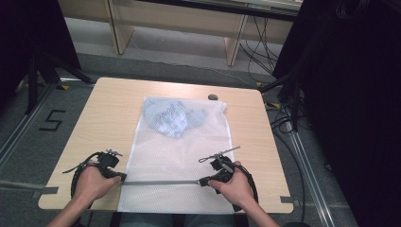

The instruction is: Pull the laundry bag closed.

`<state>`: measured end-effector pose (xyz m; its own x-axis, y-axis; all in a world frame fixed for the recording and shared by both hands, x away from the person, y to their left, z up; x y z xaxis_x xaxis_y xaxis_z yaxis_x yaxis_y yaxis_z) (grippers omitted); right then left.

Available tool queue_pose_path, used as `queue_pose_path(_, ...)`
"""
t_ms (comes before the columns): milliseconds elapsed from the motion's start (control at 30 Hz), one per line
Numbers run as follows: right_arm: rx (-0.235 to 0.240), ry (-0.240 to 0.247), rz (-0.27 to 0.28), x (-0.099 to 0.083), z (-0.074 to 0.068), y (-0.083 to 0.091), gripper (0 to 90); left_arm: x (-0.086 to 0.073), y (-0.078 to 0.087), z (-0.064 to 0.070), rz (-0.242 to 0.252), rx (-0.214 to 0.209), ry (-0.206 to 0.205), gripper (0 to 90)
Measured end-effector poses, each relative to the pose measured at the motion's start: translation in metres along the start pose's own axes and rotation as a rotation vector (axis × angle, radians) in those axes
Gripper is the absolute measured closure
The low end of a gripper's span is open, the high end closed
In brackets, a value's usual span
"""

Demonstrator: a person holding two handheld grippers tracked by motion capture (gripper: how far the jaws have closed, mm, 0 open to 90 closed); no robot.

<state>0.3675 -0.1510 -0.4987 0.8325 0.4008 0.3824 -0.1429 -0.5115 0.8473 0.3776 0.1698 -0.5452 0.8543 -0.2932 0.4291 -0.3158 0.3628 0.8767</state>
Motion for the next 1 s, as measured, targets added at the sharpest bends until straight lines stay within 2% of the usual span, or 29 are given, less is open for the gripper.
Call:
queue_pose_path(133, 0.002, -0.002, 0.007, -0.001, 0.002, 0.001, 87.0, 0.000, 0.000, 0.000, 0.001, 0.000, 0.000, 89.9)
queue_pose_path(167, -0.001, 0.004, 0.011, -0.001, 0.003, 0.002, 87.0, 0.000, 0.000, 0.001, 0.001, 0.001, 0.019, 89.9)
queue_pose_path(200, 0.002, -0.012, 0.004, -0.002, 0.002, 0.003, 87.0, 0.000, 0.000, 0.000, 0.000, 0.000, -0.004, 89.9)
queue_pose_path(233, 0.000, -0.010, 0.009, -0.002, 0.003, 0.003, 87.0, 0.000, 0.000, -0.001, -0.001, 0.001, -0.012, 89.9)
queue_pose_path(300, 0.003, -0.004, 0.008, -0.002, 0.004, 0.004, 87.0, 0.000, 0.000, 0.000, -0.001, 0.000, 0.003, 89.9)
queue_pose_path(333, 0.007, 0.015, 0.014, -0.002, 0.005, 0.003, 87.0, 0.000, 0.000, 0.000, -0.001, 0.000, 0.004, 89.9)
queue_pose_path(433, 0.003, -0.006, 0.011, -0.003, 0.005, 0.004, 87.0, 0.000, 0.000, 0.000, 0.000, 0.000, 0.003, 89.9)
queue_pose_path(467, 0.001, -0.027, -0.001, -0.004, 0.005, 0.005, 87.0, 0.000, 0.000, 0.000, -0.001, 0.000, 0.003, 89.9)
queue_pose_path(500, -0.004, -0.010, 0.007, -0.004, 0.007, 0.005, 87.0, 0.000, 0.000, 0.000, -0.001, 0.000, 0.003, 89.9)
queue_pose_path(533, -0.003, -0.014, 0.008, -0.004, 0.008, 0.005, 87.0, 0.000, 0.000, 0.000, 0.000, 0.000, 0.001, 89.9)
queue_pose_path(567, -0.005, -0.022, 0.003, -0.004, 0.008, 0.006, 87.0, 0.000, 0.000, 0.001, 0.001, 0.001, 0.018, 89.9)
queue_pose_path(633, -0.001, -0.023, 0.008, -0.005, 0.009, 0.006, 86.9, 0.000, 0.000, 0.001, 0.001, 0.001, 0.017, 89.9)
queue_pose_path(700, -0.003, -0.021, 0.007, -0.005, 0.009, 0.006, 87.0, 0.000, 0.000, -0.001, -0.001, 0.001, -0.006, 89.9)
queue_pose_path(733, -0.002, -0.021, 0.007, -0.005, 0.009, 0.006, 87.0, 0.000, 0.000, 0.001, -0.001, 0.002, 0.018, 89.9)
queue_pose_path(833, 0.001, -0.011, 0.011, -0.005, 0.010, 0.006, 87.0, 0.000, 0.000, 0.001, -0.001, 0.002, 0.016, 89.9)
queue_pose_path(1000, -0.003, -0.029, 0.003, -0.006, 0.011, 0.006, 87.0, 0.000, 0.000, 0.001, -0.003, 0.002, 0.015, 89.9)
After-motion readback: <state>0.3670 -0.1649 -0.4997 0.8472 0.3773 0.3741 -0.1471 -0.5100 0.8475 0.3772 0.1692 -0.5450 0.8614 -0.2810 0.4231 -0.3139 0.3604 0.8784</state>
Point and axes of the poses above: each handheld gripper's, and its own axes: y roughly backward along the jaws, x roughly out of its top, z roughly to its right, the point moved 6 cm from there along -y, roughly forward along the jaws
